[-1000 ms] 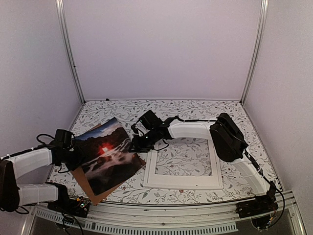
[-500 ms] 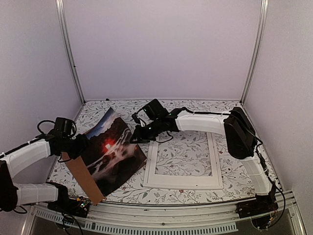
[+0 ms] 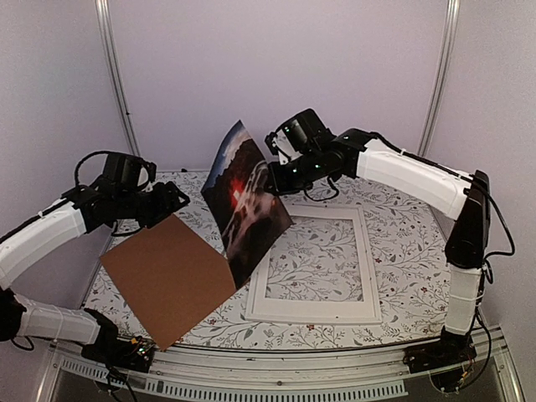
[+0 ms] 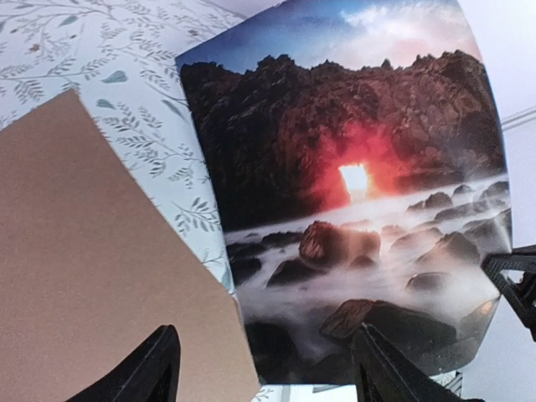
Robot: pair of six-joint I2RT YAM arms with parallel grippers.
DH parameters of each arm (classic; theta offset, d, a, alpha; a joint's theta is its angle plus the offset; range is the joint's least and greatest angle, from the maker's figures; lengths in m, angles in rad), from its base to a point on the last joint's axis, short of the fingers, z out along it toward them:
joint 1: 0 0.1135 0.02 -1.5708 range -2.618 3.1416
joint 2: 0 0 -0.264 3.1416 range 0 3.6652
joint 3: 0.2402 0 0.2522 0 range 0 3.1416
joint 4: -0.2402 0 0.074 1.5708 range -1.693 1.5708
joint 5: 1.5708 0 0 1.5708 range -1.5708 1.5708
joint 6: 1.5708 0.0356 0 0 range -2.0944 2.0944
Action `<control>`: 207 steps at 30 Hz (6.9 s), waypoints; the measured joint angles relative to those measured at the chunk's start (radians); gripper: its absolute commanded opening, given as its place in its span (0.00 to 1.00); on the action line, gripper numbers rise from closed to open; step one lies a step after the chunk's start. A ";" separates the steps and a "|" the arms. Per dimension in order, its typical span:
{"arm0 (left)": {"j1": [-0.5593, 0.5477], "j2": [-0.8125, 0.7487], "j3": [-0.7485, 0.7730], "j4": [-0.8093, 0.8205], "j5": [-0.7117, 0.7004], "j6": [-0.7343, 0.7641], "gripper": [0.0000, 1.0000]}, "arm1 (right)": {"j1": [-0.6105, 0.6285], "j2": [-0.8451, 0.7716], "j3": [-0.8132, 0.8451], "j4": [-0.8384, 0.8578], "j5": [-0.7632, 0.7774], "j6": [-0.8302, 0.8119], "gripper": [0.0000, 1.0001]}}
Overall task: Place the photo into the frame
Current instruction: Pick up the photo from the backboard, then turn over the photo, then pick up the photo from the mat board, then place the photo on the mat board.
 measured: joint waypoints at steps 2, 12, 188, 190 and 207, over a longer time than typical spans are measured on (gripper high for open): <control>-0.036 0.032 0.039 0.002 -0.004 -0.002 0.72 | 0.000 -0.037 0.047 -0.085 0.099 -0.024 0.09; -0.167 0.152 0.132 0.008 -0.023 -0.031 0.73 | 0.012 -0.214 0.151 -0.380 0.496 -0.068 0.09; -0.035 0.425 -0.224 0.359 0.480 0.083 0.17 | -0.004 -0.033 -0.649 0.413 -0.207 0.041 0.56; -0.035 0.426 -0.233 0.370 0.472 0.076 0.18 | 0.006 -0.027 -0.646 0.421 -0.217 0.045 0.56; -0.035 0.468 -0.278 0.461 0.362 0.032 0.34 | 0.008 -0.026 -0.646 0.438 -0.223 0.064 0.56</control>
